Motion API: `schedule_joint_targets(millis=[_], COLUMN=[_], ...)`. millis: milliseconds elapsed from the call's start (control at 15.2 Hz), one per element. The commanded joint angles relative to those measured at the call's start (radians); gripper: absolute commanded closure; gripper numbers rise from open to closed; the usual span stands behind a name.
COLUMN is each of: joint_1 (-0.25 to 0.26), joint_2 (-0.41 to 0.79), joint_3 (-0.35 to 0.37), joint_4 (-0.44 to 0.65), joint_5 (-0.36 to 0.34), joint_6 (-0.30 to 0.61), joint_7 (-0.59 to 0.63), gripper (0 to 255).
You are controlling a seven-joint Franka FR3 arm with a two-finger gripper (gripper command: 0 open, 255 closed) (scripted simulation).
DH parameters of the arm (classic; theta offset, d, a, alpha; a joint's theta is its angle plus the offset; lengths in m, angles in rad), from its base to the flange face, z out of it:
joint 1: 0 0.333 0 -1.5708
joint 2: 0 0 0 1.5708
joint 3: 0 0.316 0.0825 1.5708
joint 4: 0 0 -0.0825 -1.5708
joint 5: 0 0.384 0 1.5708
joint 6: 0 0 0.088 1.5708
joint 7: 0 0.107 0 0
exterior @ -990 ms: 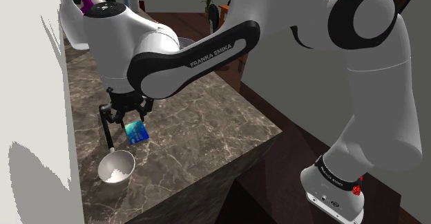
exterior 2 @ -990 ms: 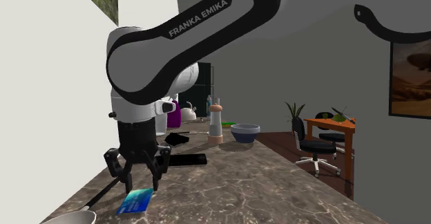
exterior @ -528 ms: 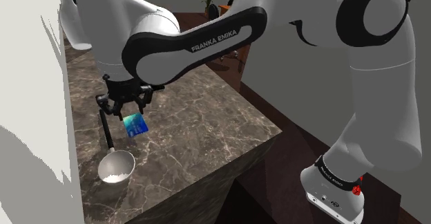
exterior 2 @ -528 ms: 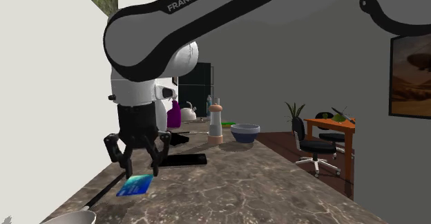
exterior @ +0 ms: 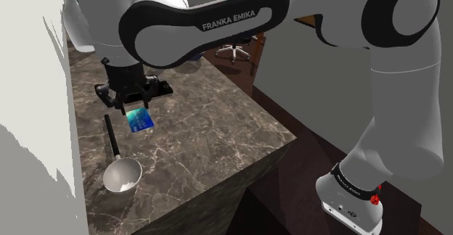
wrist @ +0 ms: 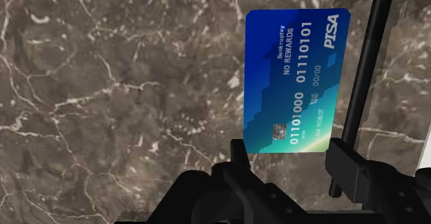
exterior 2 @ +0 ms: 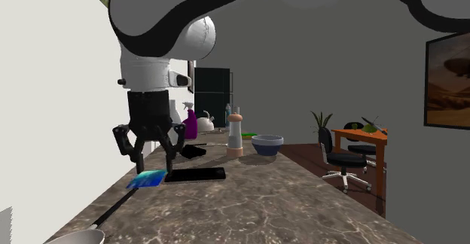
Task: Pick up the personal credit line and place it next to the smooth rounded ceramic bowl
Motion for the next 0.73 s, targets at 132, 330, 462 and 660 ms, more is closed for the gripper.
schedule_joint_targets(millis=[132, 330, 462, 660], joint_1=[0.001, 0.006, 0.01, 0.017], joint_2=[-0.013, -0.019, -0.022, -0.024], joint_3=[0.006, 0.01, 0.012, 0.014], joint_4=[0.03, 0.063, 0.086, 0.124], joint_5=[0.011, 0.018, 0.022, 0.026], joint_6=[-0.04, -0.075, -0.099, -0.137], joint_7=[-0.012, -0.022, -0.029, -0.038], gripper=[255, 255, 255, 255])
